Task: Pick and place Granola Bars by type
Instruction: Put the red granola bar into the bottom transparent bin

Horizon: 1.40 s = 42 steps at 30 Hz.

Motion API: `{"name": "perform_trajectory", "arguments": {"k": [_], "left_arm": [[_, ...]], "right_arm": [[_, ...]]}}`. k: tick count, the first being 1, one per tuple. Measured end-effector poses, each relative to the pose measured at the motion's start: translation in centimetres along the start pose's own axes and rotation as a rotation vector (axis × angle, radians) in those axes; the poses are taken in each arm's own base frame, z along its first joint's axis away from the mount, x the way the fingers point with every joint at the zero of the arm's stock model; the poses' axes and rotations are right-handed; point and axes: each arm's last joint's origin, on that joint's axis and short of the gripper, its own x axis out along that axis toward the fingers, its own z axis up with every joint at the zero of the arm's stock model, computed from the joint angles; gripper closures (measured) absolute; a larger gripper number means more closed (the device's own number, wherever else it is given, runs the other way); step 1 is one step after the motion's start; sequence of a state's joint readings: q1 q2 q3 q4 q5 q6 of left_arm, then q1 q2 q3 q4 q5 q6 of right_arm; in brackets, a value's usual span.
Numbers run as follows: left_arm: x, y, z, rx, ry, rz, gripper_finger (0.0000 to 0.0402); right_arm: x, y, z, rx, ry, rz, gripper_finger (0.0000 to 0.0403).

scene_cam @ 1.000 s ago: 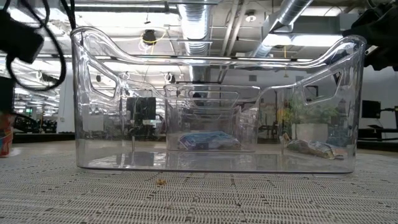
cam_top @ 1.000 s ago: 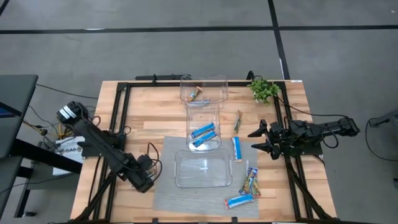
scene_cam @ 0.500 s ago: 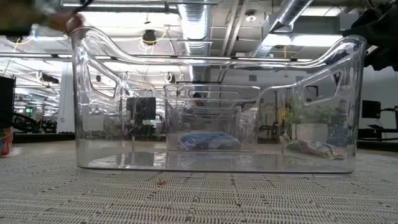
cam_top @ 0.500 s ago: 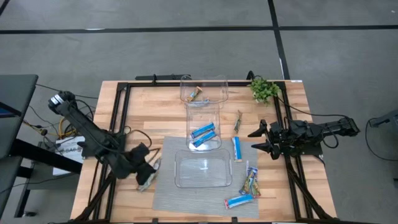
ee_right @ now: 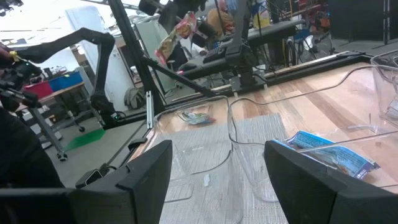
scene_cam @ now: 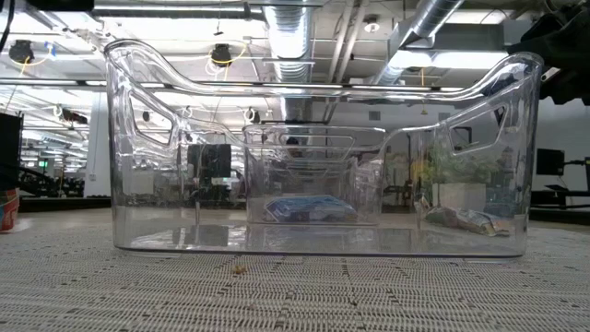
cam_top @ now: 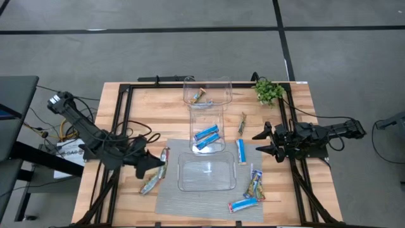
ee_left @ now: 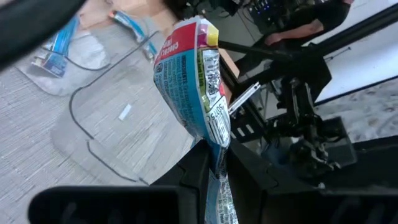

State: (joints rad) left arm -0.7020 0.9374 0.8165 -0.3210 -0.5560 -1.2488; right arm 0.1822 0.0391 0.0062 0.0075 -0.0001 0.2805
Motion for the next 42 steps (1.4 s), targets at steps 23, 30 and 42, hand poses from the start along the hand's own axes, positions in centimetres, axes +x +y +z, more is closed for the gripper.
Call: {"name": "perform_trajectory", "arguments": {"k": [23, 30, 42], "left_arm": [[16.5, -2.4, 3.2, 0.367, 0.104, -0.062, 0.0356], [20.7, -3.0, 3.7, 0.48, 0.198, -0.059, 0.0356], [20.9, -1.9, 4.6, 0.606, 0.242, 0.032, 0.0356]], "right_arm": [[0.0, 0.0, 0.0, 0.0, 0.001, 0.0, 0.0154], [0.0, 0.0, 0.0, 0.0, 0.0, 0.0, 0.0154], [0.0, 0.0, 0.0, 0.0, 0.0, 0.0, 0.0154]]}}
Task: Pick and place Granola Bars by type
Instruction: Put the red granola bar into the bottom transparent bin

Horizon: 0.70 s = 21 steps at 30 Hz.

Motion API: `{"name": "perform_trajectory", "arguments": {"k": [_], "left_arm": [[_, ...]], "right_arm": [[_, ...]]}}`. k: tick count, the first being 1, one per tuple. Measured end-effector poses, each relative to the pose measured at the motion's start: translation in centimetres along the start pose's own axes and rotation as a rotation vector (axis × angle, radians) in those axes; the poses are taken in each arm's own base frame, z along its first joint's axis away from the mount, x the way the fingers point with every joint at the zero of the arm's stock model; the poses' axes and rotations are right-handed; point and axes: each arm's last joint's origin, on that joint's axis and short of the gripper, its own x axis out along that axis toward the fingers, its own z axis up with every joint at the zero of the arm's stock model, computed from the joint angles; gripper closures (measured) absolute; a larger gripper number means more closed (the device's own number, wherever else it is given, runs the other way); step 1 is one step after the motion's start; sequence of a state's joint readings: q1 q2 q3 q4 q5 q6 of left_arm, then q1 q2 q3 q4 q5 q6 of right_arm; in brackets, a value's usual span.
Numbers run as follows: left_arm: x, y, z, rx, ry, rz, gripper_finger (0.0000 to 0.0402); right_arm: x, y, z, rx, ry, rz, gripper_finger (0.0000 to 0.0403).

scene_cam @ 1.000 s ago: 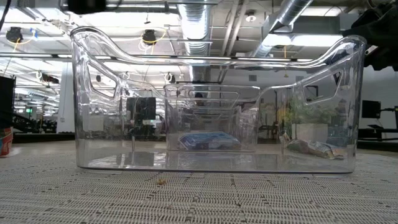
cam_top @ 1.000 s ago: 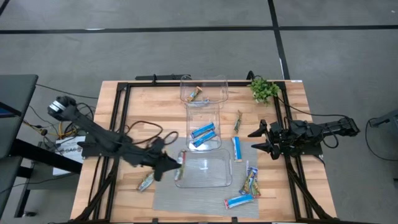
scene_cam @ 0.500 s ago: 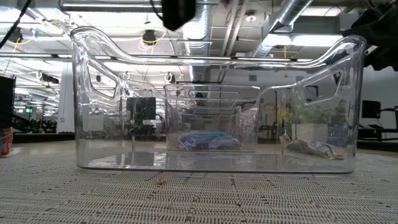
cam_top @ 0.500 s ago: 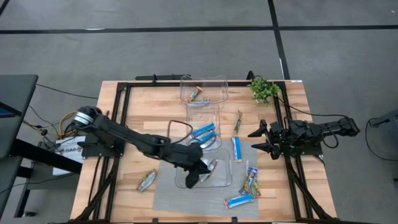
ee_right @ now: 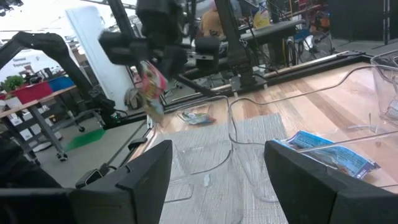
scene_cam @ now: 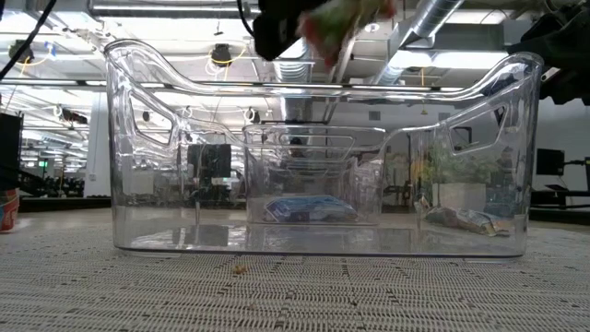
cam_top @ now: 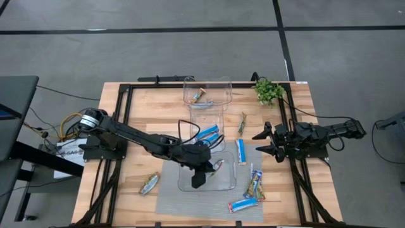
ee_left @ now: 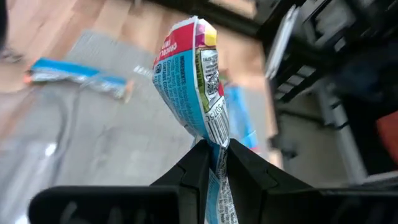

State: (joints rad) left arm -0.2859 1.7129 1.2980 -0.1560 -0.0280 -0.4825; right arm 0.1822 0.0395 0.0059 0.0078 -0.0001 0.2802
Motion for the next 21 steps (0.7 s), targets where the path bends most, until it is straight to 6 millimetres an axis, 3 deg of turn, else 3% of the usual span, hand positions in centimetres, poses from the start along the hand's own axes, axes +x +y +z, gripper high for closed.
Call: {"name": "perform_trajectory", "arguments": {"k": [12, 21], "left_arm": [[-0.4, 1.9, -3.1, 0.206, 0.302, 0.241, 0.0356], [-0.4, 2.0, -3.2, 0.159, 0.302, 0.251, 0.0355]], "right_arm": [[0.0, 0.0, 0.0, 0.0, 0.0, 0.001, 0.0154], [0.0, 0.0, 0.0, 0.0, 0.0, 0.0, 0.0154]]}}
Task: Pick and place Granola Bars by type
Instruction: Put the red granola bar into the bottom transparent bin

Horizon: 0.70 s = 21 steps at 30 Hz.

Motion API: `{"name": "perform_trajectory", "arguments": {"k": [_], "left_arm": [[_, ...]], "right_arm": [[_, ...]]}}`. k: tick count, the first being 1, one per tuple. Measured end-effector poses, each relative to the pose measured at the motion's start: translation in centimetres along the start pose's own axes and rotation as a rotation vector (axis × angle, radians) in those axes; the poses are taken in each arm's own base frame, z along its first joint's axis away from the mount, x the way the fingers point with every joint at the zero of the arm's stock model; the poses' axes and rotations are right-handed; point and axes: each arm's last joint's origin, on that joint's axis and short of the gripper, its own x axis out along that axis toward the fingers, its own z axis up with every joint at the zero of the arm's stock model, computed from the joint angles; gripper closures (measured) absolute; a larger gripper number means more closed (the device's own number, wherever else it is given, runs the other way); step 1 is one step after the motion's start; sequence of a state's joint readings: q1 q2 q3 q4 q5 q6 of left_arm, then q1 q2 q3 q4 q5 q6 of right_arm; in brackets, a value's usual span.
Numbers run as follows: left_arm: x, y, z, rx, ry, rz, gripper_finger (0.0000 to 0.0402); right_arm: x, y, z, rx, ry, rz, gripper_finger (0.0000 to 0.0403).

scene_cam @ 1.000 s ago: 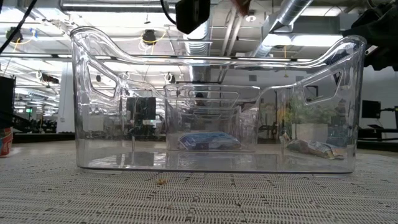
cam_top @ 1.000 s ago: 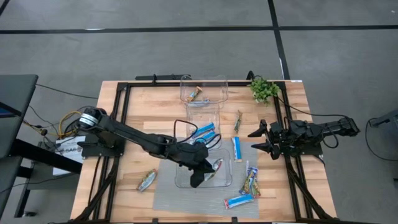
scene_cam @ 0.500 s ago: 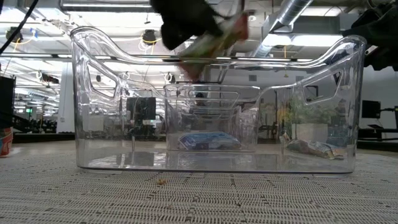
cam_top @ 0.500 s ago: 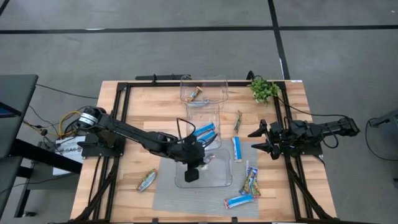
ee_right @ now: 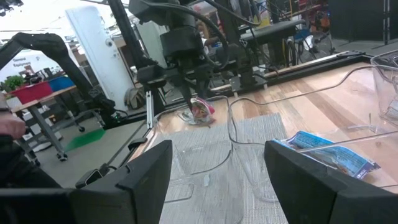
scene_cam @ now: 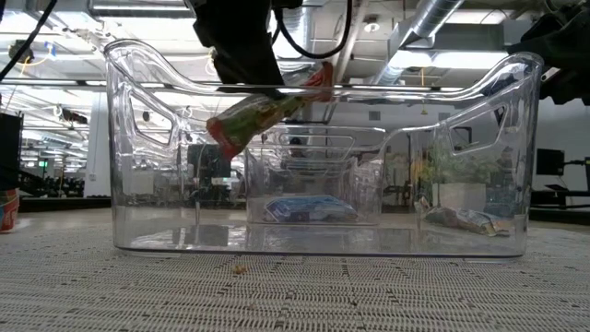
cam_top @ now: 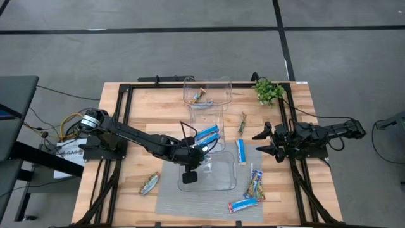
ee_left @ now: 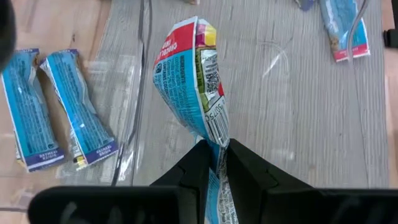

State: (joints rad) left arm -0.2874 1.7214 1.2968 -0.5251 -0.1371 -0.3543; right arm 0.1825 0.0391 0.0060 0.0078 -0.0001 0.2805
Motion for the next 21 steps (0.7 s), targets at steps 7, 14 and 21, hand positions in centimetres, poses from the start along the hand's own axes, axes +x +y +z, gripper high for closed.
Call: {"name": "perform_trajectory", "arguments": {"k": [7, 14, 21], "left_arm": [[0.0, -0.1, -0.1, -0.005, 0.018, -0.047, 0.0313], [0.0, -0.3, -0.1, -0.004, 0.04, -0.107, 0.0273], [-0.9, -1.2, 0.1, 0.006, 0.0, -0.183, 0.0269]], "right_arm": [[0.0, 0.0, 0.0, 0.0, 0.0, 0.0, 0.0154], [0.0, 0.0, 0.0, 0.0, 0.0, 0.0, 0.0154], [0.0, 0.0, 0.0, 0.0, 0.0, 0.0, 0.0154]]}}
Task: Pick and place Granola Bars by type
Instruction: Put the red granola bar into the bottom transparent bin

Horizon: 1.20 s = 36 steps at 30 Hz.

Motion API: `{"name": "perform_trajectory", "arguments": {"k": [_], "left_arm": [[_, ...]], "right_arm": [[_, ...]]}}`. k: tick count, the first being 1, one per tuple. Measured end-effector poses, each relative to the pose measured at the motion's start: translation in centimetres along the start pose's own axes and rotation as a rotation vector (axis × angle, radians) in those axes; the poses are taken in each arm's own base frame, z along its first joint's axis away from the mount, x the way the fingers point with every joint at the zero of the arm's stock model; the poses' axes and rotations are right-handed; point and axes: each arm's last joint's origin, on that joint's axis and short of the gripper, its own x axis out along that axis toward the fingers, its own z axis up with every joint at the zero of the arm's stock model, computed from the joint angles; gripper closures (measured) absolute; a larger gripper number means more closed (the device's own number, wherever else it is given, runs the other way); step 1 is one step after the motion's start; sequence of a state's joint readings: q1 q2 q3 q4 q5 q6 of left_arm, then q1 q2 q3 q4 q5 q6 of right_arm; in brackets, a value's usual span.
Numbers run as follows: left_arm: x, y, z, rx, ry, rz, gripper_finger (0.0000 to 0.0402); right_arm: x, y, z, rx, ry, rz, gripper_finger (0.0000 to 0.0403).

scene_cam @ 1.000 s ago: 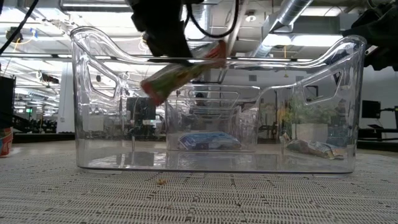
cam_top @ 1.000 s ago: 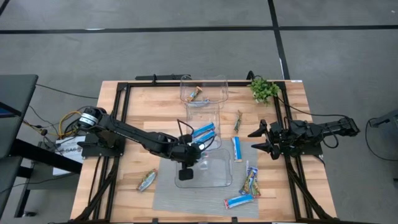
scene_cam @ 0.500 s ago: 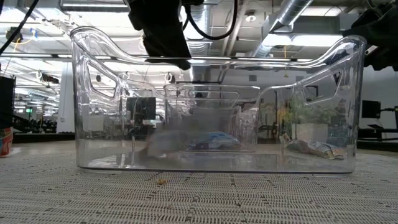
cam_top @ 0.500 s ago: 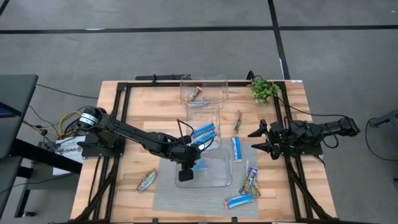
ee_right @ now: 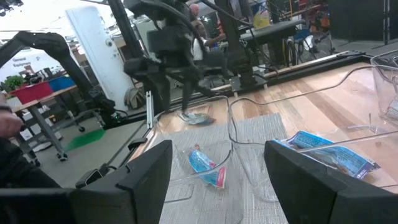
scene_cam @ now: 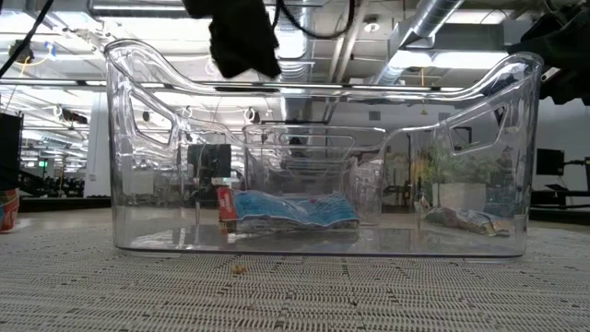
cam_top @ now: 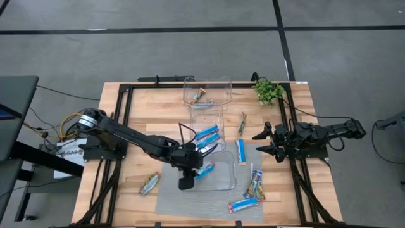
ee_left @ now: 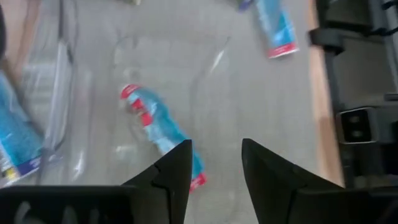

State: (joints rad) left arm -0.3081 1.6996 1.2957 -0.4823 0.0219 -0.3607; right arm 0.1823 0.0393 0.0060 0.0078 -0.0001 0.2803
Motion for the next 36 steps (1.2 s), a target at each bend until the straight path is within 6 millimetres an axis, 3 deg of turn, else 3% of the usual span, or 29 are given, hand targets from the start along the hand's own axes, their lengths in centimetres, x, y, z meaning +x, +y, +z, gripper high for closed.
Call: {"name": "perform_trajectory", "arguments": {"k": [8, 15, 36], "left_arm": [[-3.3, -0.5, 0.4, 0.003, -0.1, -0.037, 0.0269], [-5.8, -0.4, -0.6, -0.061, -0.141, -0.062, 0.0269], [-7.1, 1.0, -12.7, -0.532, -0.107, -0.226, 0.0269]], "right_arm": [[0.0, 0.0, 0.0, 0.0, 0.0, 0.0, 0.0154], [0.0, 0.0, 0.0, 0.0, 0.0, 0.0, 0.0154], [0.0, 0.0, 0.0, 0.0, -0.001, 0.0, 0.0154]]}}
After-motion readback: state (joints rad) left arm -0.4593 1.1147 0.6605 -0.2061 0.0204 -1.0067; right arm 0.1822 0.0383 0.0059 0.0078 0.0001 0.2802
